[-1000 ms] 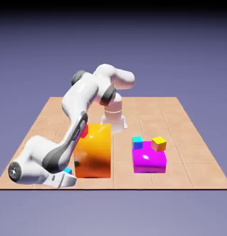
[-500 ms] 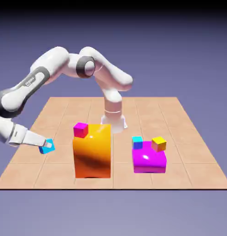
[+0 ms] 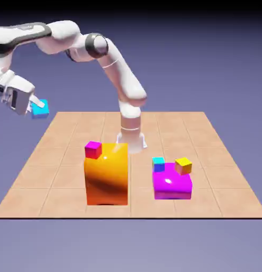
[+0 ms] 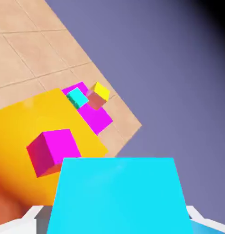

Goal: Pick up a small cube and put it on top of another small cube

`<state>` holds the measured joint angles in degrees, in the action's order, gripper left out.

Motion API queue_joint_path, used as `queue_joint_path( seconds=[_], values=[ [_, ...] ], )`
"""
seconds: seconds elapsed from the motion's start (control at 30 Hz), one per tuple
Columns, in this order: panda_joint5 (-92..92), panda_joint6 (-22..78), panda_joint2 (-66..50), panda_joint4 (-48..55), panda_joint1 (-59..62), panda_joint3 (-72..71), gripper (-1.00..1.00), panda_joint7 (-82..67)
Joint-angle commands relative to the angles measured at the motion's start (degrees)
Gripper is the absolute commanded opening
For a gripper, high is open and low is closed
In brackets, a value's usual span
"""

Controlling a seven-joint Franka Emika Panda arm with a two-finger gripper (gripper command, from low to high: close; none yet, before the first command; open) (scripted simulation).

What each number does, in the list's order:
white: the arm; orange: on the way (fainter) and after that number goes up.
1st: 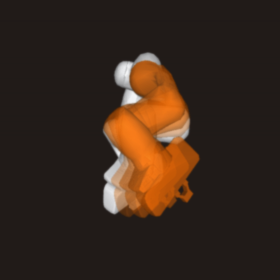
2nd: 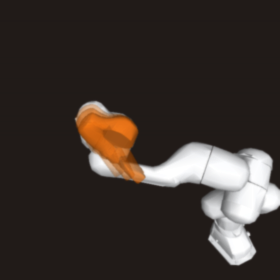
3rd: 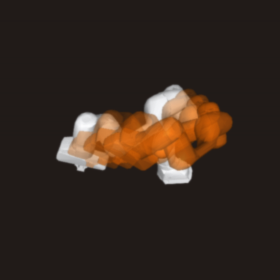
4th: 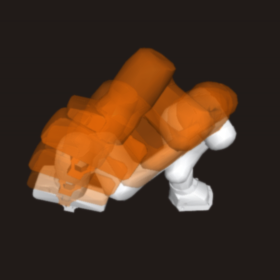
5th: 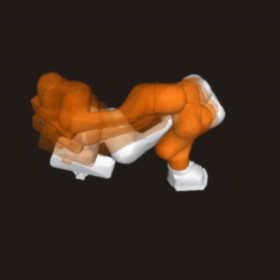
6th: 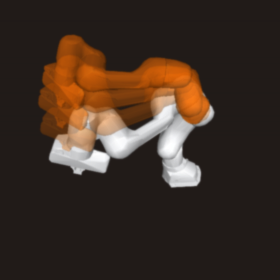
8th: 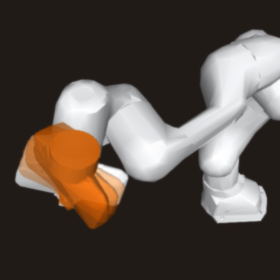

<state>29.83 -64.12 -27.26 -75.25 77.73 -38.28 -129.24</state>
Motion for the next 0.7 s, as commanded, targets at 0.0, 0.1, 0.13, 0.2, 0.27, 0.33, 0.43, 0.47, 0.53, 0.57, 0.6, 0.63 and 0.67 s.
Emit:
queue_joint_path(
  seconds=[0.0, 0.1, 0.13, 0.2, 0.27, 0.33, 0.43, 0.47, 0.53, 0.57, 0.6, 0.63, 0.67],
  values=[
    [0.3, 0.1, 1.2, -0.6, 2.1, -2.0, -1.0, 0.3],
    [0.8, 0.2, 4.9, -2.3, 8.3, -7.9, -1.0, 1.2],
    [1.0, 0.3, 6.1, -2.9, 10.4, -9.9, -1.0, 1.4],
    [1.3, 0.4, 8.5, -4.0, 14.5, -13.9, -1.0, 2.0],
    [1.7, 0.5, 11.0, -5.2, 18.7, -17.8, -1.0, 2.6],
    [2.0, 0.6, 13.4, -6.3, 22.8, -21.8, -1.0, 3.1],
    [2.5, 0.8, 17.1, -8.0, 29.1, -27.8, -1.0, 4.0],
    [2.7, 0.9, 18.3, -8.6, 31.1, -29.7, -1.0, 4.3],
    [3.1, 1.0, 20.7, -9.8, 35.3, -33.7, -1.0, 4.8],
    [3.2, 1.1, 22.0, -10.3, 37.4, -35.7, -1.0, 5.1],
    [3.4, 1.1, 23.2, -10.9, 39.5, -37.7, -1.0, 5.4],
    [3.6, 1.2, 24.4, -11.5, 41.5, -39.7, -1.0, 5.7],
    [3.7, 1.2, 25.6, -12.0, 43.6, -41.6, -1.0, 6.0]
  ],
)
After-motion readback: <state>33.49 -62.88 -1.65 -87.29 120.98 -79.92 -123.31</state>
